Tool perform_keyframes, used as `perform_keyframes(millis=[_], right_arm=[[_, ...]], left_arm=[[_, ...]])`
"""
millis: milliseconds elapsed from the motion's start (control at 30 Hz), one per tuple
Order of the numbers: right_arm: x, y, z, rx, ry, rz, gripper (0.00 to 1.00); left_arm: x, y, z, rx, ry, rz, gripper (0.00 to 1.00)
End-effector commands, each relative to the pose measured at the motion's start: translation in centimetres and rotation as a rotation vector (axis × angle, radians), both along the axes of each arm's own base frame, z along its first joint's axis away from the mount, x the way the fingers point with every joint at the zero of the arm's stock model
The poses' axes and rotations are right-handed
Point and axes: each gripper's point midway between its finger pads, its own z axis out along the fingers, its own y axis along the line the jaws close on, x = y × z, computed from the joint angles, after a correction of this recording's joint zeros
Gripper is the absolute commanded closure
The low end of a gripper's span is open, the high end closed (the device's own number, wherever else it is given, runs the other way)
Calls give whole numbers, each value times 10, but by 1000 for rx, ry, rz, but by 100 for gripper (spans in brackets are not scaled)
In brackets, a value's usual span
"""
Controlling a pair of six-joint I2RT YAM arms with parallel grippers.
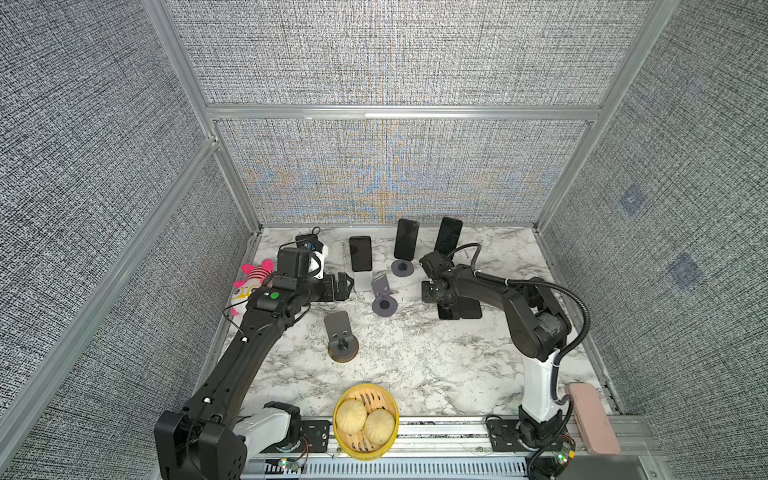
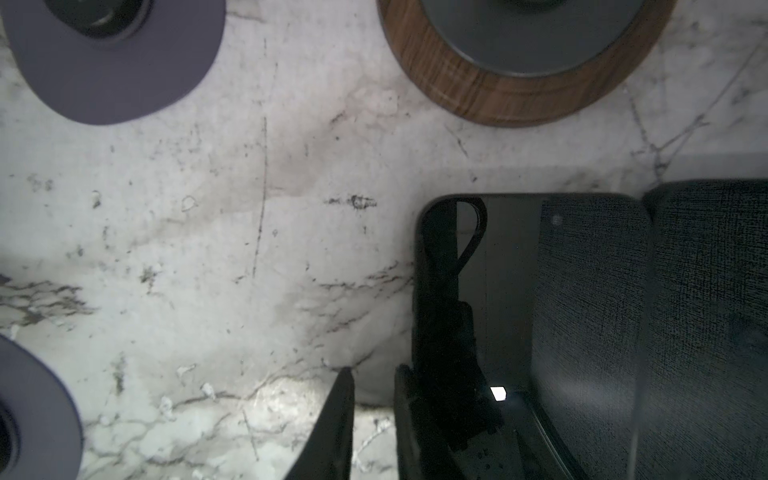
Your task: Remove the phone from the phone stand
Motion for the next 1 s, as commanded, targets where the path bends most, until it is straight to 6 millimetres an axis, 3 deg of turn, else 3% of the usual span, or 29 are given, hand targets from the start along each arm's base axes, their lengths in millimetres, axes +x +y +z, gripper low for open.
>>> perform_keyframes(millis=[0, 200, 333, 467, 667, 833, 967], right_arm=[[-3, -1, 14, 6, -9, 6, 78], [-22, 18, 61, 146, -48, 122, 68], [-43, 24, 77, 212, -19, 199, 60], [-62, 17, 90, 215, -1, 225, 45], [-88, 7, 99, 240, 4, 232, 38], [-99, 2, 102, 259, -12, 226, 37], [-106, -3, 101, 242, -1, 237, 37]], left_arm=[[2, 2, 6, 8, -31, 5, 1], [13, 25, 20, 58, -131, 131, 1], [33, 45, 21, 123, -193, 254, 1], [58, 60, 22, 218, -215, 330, 1], [95, 87, 12, 389, -189, 385, 1], [121, 110, -5, 389, -155, 446, 1], [142, 113, -15, 382, -132, 430, 1]])
